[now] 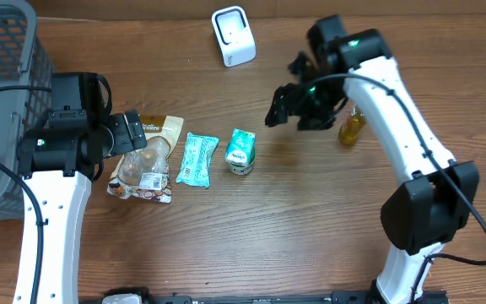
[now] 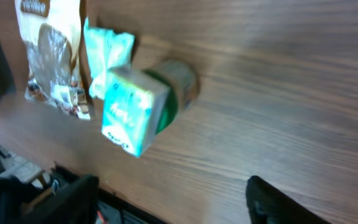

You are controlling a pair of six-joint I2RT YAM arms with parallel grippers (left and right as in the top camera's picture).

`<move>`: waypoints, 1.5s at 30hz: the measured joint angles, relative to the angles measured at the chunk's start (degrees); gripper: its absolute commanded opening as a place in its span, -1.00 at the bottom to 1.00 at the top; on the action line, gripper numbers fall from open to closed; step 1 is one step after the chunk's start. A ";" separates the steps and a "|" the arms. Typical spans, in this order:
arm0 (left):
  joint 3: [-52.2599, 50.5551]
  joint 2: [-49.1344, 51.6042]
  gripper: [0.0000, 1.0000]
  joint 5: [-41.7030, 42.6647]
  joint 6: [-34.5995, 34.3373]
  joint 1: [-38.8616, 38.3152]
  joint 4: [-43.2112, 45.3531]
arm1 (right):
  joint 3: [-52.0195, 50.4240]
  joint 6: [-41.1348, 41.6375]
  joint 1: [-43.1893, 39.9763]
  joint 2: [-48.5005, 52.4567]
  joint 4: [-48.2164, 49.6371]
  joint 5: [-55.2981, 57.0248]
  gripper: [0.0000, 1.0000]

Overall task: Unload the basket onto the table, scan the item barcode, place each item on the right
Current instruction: 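Reach the right gripper to the small teal pack beside the jar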

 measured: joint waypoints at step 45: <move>0.00 0.00 0.99 0.00 0.00 0.00 0.00 | -11.56 22.16 15.85 0.02 17.90 16.02 -0.36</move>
